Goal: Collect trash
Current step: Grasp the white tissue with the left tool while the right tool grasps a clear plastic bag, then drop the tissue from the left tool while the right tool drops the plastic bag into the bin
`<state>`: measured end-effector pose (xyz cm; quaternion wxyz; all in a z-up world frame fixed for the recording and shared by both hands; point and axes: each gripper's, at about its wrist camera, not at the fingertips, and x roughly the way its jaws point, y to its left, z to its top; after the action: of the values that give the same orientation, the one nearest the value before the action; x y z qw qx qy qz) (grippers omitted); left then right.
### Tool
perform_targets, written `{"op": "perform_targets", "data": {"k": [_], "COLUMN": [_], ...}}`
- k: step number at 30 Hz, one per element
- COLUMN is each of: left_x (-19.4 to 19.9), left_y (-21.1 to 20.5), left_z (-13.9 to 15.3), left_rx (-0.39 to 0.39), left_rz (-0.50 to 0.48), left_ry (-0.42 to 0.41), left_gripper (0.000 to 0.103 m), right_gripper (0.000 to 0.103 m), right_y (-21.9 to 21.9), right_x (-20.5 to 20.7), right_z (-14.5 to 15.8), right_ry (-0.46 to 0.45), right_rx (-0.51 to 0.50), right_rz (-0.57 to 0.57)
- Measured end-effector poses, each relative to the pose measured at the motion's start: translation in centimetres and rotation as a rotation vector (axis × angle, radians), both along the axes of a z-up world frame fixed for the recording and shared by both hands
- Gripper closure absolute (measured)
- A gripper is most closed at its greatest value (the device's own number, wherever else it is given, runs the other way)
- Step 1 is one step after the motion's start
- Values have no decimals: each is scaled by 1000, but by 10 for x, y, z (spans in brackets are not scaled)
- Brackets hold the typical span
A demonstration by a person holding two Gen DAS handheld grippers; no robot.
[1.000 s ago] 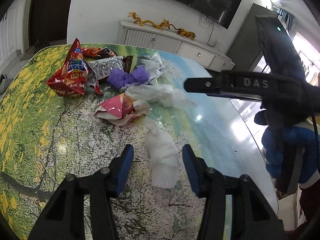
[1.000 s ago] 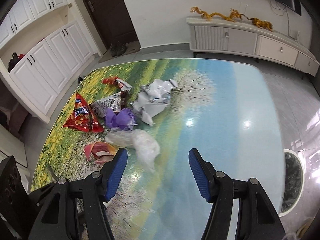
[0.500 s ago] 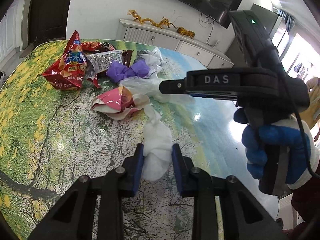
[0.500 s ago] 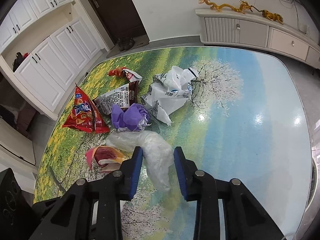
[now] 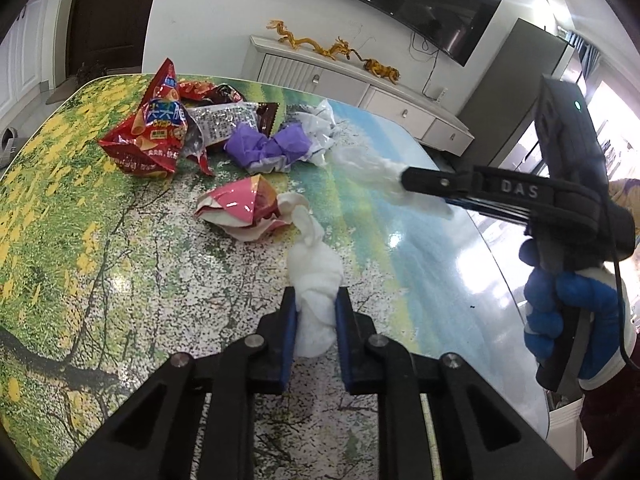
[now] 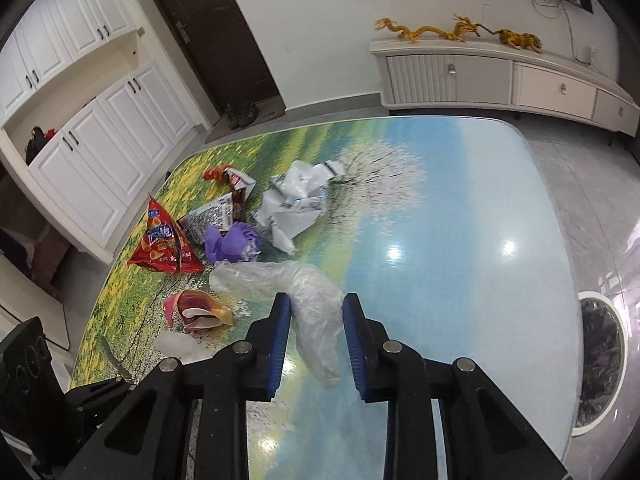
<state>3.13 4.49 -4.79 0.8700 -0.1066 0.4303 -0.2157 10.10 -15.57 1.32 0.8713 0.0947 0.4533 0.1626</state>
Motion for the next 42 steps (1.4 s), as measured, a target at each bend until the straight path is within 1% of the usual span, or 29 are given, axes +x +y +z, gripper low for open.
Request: {"op": "perform_targets", "data": {"k": [3,8,14,18,23,29,32,37,42], "left_x": [-4,-10,-15,-18,-18,-10,-4,8,30], "left_y": [-1,-5,-17,-38,-71,-129,-167,-242,-322], "left_z": [7,24,42,51,62,72,73,73,65], "left_rx": [-5,6,18,49,79,111,133,195,223], "left_rz": [4,13,18,-8,-55,-148,-207,-321,-410], "left_ry": [-11,-51,-77,-89,-98,-99,-94,-98,-81], "left_gripper": [86,87,87,87,87,87,87,87,87], "right_gripper": [78,77,77,77,77,77,77,77,77], "right_y": [-16,-40,-72,-102,-157,-237,-277,-330,-364], "right_x": [-9,-23,-36,-45,-59,-83,-97,-116,-116], "right_z": [6,19,28,29,27,18,8,-16,-41], "right_ry": [-15,-46,-77,-89,-102,-108,-103,-77,-37], "right_rx": [17,42,74,106,147,164,176,214,240], "right_rz": [-27,-63,-112,-162,-255,-406,-483,-601,-671]}}
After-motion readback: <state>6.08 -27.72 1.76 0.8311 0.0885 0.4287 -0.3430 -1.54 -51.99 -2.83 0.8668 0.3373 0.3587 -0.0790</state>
